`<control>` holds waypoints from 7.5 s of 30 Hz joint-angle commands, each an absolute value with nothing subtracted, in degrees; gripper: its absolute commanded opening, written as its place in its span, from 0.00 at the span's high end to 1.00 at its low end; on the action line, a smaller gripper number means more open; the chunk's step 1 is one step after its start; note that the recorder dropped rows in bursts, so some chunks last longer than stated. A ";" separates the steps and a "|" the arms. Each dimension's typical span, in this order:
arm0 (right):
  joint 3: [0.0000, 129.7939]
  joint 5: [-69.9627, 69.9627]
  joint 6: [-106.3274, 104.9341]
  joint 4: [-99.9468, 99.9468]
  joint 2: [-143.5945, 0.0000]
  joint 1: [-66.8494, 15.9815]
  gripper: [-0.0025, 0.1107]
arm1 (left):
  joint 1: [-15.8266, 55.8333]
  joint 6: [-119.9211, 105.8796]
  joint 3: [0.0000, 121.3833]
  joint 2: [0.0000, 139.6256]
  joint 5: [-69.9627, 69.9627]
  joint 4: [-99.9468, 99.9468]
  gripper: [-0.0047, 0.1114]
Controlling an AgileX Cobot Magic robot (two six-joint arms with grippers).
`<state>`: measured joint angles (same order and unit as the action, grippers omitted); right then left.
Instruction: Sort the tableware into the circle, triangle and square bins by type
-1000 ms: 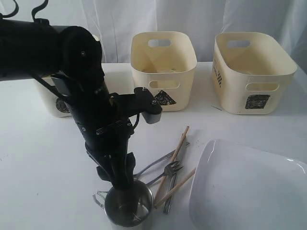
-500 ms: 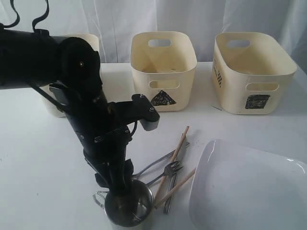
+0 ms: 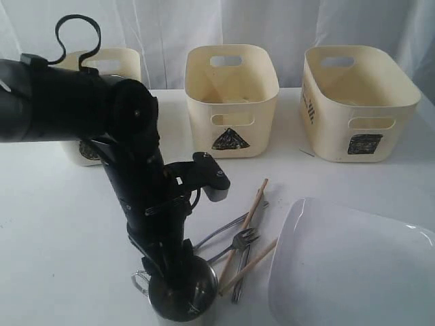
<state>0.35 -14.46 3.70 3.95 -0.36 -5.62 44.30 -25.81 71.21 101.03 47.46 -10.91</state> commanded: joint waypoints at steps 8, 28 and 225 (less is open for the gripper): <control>0.00 -14.03 3.76 4.30 0.00 -5.08 0.73 | 44.66 -25.52 70.76 103.26 48.66 -10.80 0.54; 0.00 -14.03 4.83 4.30 0.00 -5.08 0.73 | 44.66 -17.71 76.74 99.92 56.88 7.15 0.96; 0.00 -14.03 4.83 4.30 0.00 -5.08 0.73 | 38.43 -36.84 83.44 118.12 36.39 -21.06 0.45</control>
<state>0.35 -14.46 4.83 3.95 -0.36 -5.62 38.17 -37.77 83.14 117.66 36.14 -21.37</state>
